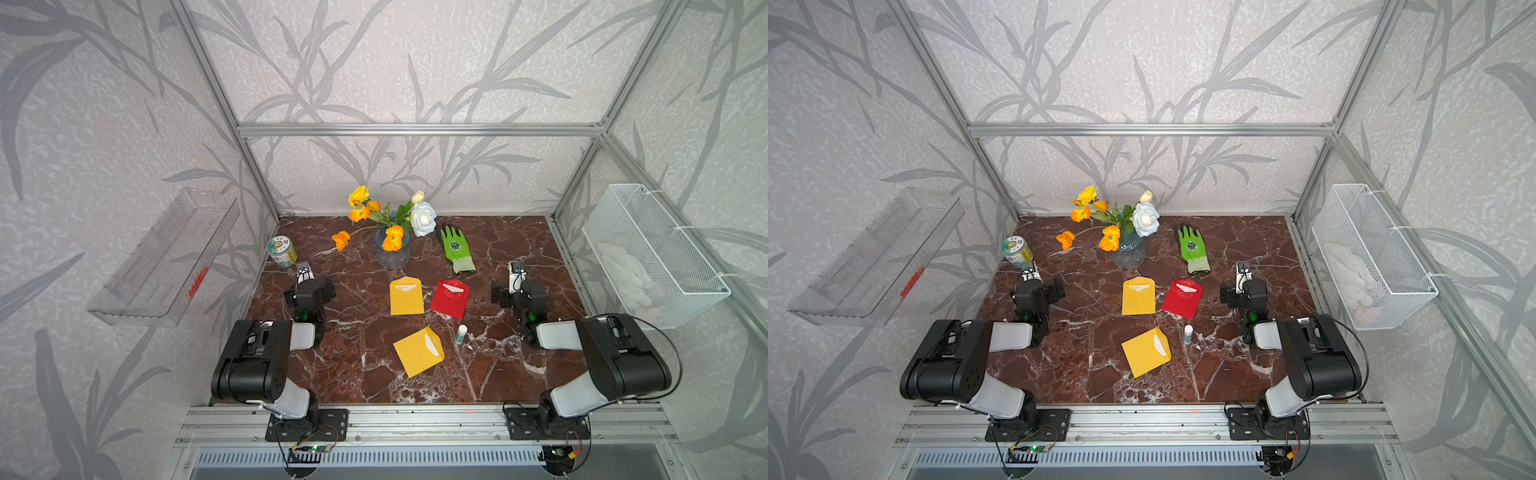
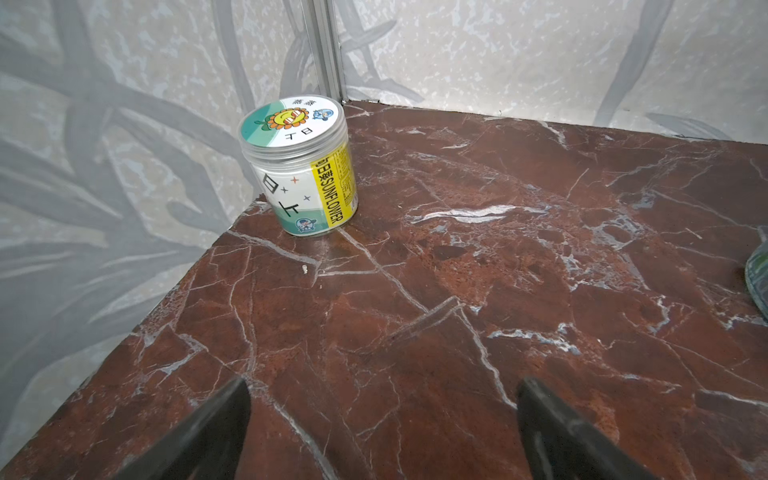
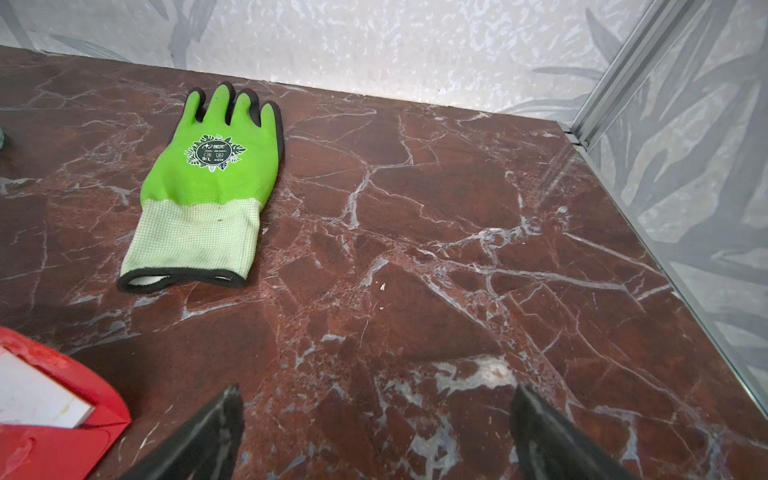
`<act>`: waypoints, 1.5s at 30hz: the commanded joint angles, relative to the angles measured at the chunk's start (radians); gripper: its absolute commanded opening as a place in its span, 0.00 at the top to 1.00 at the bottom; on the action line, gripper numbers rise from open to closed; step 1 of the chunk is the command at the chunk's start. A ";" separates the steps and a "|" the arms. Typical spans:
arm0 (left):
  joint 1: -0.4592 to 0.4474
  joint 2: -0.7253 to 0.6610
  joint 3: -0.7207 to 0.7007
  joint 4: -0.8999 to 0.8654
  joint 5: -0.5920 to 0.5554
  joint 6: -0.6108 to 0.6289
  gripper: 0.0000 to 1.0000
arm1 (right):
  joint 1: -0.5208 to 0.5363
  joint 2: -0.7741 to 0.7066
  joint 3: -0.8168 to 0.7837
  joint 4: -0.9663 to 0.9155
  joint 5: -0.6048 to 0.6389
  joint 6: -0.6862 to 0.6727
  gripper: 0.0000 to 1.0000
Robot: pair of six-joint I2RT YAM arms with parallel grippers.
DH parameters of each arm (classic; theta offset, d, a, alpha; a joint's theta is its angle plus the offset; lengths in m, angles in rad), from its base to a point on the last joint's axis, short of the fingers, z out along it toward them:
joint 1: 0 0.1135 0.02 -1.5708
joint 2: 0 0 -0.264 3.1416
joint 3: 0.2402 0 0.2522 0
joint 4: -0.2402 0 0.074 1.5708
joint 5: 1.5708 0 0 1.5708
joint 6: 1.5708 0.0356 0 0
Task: Seal the envelope with a glue stick
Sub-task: Adjust the glue stick at the center of the board.
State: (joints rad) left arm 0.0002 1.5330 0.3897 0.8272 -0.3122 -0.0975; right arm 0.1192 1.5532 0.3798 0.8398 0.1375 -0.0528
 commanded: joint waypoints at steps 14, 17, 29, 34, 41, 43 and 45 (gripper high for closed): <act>0.004 -0.015 0.001 0.010 0.005 -0.005 0.00 | -0.003 -0.019 0.022 -0.002 -0.003 0.001 0.01; 0.003 -0.015 0.001 0.009 0.004 -0.005 0.00 | -0.003 -0.019 0.022 -0.002 -0.003 0.003 0.01; 0.004 -0.015 0.003 0.007 0.007 -0.005 0.00 | -0.004 -0.018 0.024 -0.002 -0.002 0.005 0.01; 0.008 -0.025 -0.001 0.020 -0.004 -0.017 0.00 | -0.004 -0.021 0.022 0.008 0.011 0.010 0.01; 0.014 -0.170 0.237 -0.572 0.044 -0.046 0.00 | -0.003 -0.161 0.162 -0.414 0.032 0.052 0.01; 0.014 -0.217 0.253 -0.633 0.071 -0.078 0.00 | -0.003 -0.188 0.169 -0.451 0.010 0.054 0.01; 0.014 -0.257 0.260 -0.672 0.126 -0.101 0.00 | -0.003 -0.228 0.185 -0.525 0.002 0.095 0.01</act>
State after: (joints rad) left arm 0.0097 1.3270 0.6346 0.3424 -0.2581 -0.1509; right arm 0.1192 1.3689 0.5430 0.5011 0.1555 -0.0067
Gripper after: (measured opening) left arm 0.995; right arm 0.990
